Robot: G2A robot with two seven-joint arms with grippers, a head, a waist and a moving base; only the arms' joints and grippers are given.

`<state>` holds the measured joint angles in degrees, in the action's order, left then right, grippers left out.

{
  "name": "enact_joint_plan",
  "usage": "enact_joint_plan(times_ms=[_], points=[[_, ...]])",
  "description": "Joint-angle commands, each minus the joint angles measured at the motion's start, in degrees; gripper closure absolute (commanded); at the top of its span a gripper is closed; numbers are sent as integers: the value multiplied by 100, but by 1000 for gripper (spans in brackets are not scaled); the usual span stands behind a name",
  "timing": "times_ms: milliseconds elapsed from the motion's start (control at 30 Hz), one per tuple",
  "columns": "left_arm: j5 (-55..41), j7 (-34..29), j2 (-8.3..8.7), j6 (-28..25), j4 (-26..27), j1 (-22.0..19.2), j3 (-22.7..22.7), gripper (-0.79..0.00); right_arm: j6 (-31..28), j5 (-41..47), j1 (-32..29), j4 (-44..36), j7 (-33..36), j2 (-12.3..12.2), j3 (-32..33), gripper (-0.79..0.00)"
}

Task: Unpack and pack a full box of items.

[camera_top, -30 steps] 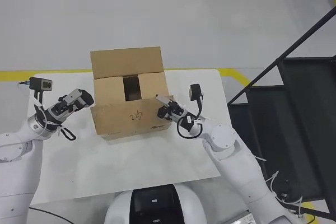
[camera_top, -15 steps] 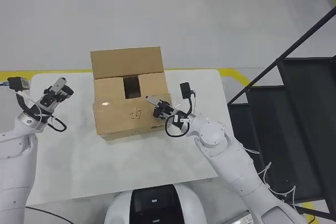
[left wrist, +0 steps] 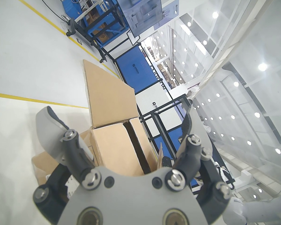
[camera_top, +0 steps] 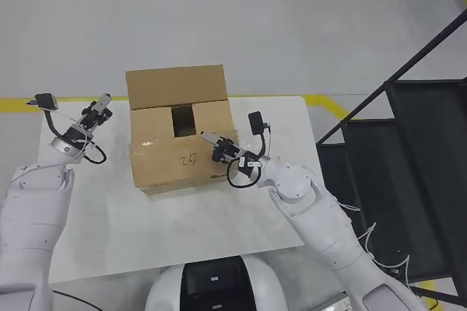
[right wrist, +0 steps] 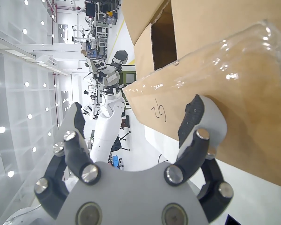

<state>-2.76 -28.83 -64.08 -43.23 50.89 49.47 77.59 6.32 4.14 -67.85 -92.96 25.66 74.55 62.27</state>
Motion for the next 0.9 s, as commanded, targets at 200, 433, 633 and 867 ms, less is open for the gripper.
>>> enact_joint_plan(times_ms=[200,433,633,867], points=[[-2,-1,1,1,0,0,1,-785,12,-74,10,-161,288,-24,38,-785],[263,356,-18,20,44,16,-40,-785,99,-130,-26,-260,463,-49,79,-785],[443,878,-265,-202,-872,-585,-591,-785,185,-124,-49,-291,387,-41,48,-785],[347,1195,-626,-575,-2151,-1361,-1133,-785,291,-142,-103,-389,391,-52,77,-785]])
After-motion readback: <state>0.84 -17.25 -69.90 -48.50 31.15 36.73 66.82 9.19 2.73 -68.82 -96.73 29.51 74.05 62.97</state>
